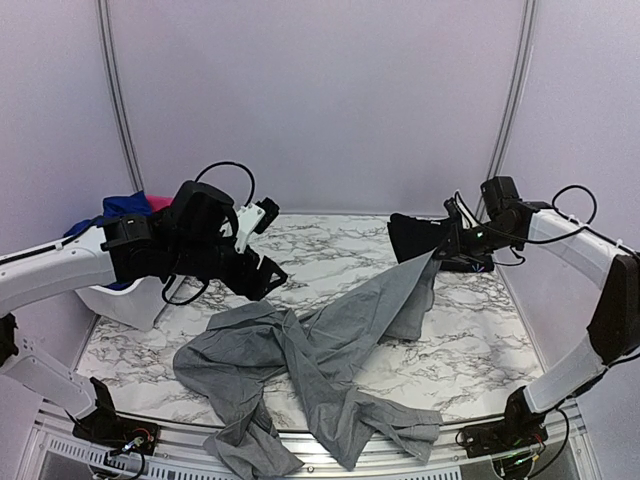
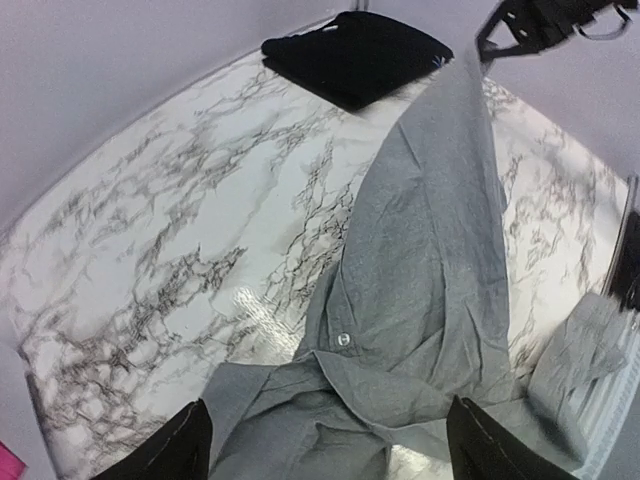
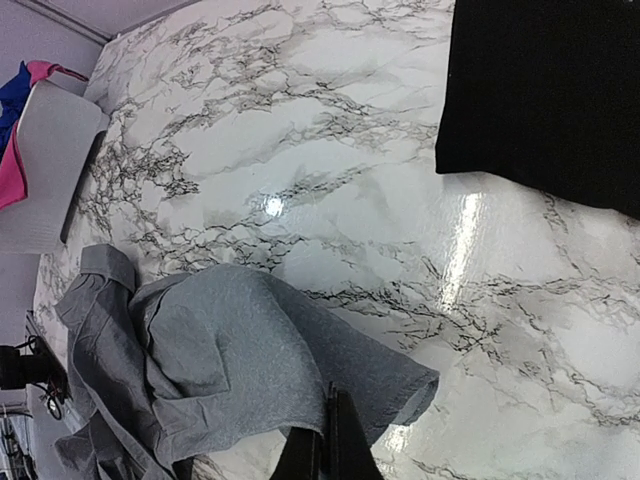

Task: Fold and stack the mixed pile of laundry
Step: Flatten out the crumpled shirt at the center of the board, then pick up the flattened shirt from the center of the board.

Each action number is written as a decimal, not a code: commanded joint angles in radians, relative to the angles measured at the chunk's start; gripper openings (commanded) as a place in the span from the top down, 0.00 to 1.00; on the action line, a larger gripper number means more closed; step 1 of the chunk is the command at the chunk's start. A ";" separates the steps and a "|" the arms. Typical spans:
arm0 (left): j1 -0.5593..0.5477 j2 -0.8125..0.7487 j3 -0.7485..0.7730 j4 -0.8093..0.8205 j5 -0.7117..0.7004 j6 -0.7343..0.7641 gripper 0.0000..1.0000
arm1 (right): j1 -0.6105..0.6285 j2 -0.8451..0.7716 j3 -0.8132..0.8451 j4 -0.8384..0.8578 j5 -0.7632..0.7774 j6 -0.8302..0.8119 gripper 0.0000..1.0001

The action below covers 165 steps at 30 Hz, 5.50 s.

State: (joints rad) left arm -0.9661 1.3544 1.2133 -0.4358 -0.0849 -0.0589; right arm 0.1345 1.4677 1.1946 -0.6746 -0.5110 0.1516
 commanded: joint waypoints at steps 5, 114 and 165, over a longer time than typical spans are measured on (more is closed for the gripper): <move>0.001 0.086 -0.064 0.129 0.222 -0.536 0.22 | -0.005 -0.084 0.015 -0.014 -0.026 -0.008 1.00; 0.443 0.476 0.734 -0.235 -0.302 -0.358 0.07 | -0.138 0.052 0.389 -0.125 0.196 -0.055 0.39; 0.091 -0.189 -0.411 -0.114 0.194 -0.690 0.04 | 0.148 0.028 -0.006 0.035 0.093 0.012 0.44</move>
State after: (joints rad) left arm -0.7937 1.2427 0.9356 -0.5102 0.0540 -0.5835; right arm 0.2604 1.5517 1.1851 -0.5770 -0.3912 0.1570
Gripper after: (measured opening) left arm 0.988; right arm 0.556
